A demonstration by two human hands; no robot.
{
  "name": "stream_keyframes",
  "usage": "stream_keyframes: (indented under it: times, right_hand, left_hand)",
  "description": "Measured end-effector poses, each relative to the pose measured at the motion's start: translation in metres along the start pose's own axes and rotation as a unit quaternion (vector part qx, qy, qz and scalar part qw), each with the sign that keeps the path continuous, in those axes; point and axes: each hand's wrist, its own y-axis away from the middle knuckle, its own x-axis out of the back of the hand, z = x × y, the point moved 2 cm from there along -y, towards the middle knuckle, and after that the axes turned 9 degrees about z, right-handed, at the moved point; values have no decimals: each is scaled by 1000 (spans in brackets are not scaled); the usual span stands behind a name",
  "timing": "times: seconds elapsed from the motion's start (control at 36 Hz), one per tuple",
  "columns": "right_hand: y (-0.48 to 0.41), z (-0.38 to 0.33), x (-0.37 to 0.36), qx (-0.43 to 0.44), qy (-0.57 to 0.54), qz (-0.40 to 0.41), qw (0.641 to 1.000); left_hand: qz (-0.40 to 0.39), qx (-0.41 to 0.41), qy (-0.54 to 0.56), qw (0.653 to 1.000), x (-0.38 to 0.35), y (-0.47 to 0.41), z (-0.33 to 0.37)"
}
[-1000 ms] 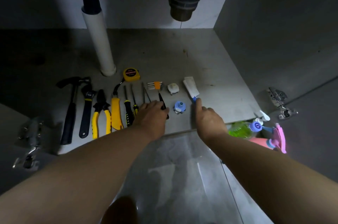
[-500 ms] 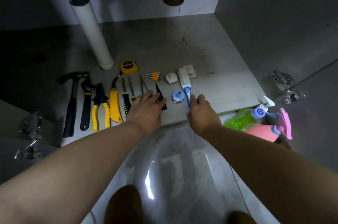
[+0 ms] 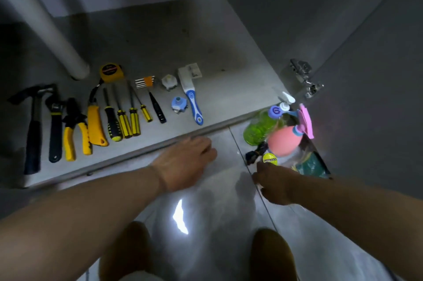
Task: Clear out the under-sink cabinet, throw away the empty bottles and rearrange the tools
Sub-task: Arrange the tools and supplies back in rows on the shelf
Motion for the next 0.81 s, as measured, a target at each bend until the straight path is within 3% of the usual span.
stream_keyframes:
  times: [0.17, 0.31, 0.5, 0.69, 0.81]
  right_hand:
    - [-7, 20, -10, -153, -22, 101, 983]
    - [-20, 30, -21, -214, -65, 69, 972]
    - [-21, 24, -36, -193, -68, 82, 975]
    - [-18, 28, -35, -167, -103, 114, 974]
    - [-18, 30, -36, -162, -120, 121, 972]
  left_hand:
    - [-175, 81, 158, 968, -51, -36, 30]
    - [-238, 93, 165, 953, -74, -71, 45]
    - [-252, 60, 115, 959, -91, -109, 63]
    - [-202, -8, 11, 979, -105, -115, 65]
    - [-163, -4, 38, 986, -108, -109, 53]
